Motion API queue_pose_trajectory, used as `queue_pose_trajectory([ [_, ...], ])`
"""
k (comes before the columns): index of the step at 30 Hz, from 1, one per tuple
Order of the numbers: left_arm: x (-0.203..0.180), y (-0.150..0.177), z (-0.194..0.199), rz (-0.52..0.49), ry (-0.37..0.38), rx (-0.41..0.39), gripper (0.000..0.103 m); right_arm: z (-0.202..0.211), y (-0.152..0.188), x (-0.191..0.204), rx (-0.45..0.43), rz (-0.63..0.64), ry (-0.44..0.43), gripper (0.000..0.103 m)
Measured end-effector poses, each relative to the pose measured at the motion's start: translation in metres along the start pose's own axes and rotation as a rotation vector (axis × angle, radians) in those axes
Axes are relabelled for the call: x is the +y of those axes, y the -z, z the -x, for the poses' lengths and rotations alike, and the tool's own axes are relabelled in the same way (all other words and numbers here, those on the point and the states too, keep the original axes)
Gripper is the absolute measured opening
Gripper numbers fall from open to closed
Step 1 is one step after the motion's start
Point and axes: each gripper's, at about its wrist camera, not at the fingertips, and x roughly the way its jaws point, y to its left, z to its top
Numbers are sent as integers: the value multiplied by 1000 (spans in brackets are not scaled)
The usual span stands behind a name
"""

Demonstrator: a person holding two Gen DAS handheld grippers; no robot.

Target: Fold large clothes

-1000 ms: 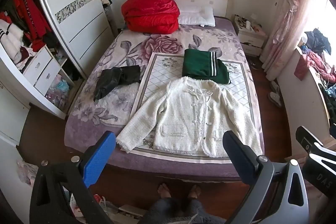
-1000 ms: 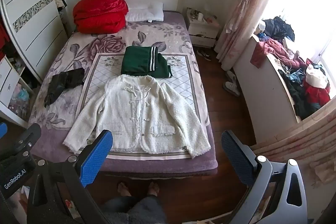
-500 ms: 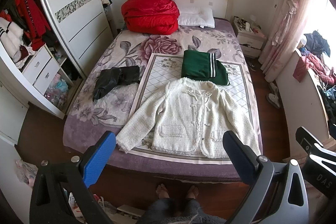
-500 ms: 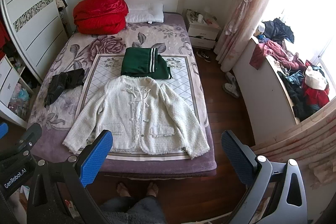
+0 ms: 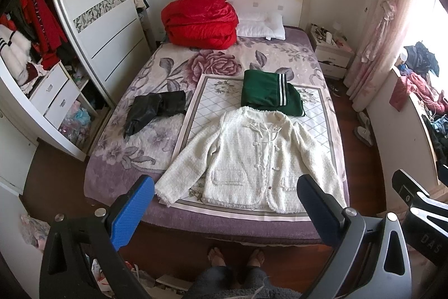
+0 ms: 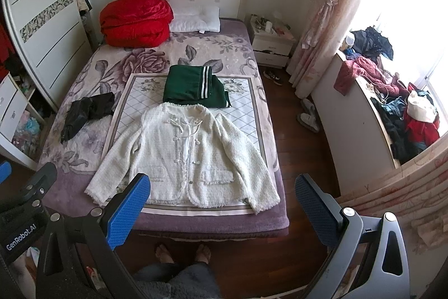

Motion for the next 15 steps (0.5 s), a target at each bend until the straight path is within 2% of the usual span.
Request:
queue_pose_trajectory([
  [15,0,-2,3,3,7,-2,103,0,0,-1,-4,2,1,103],
])
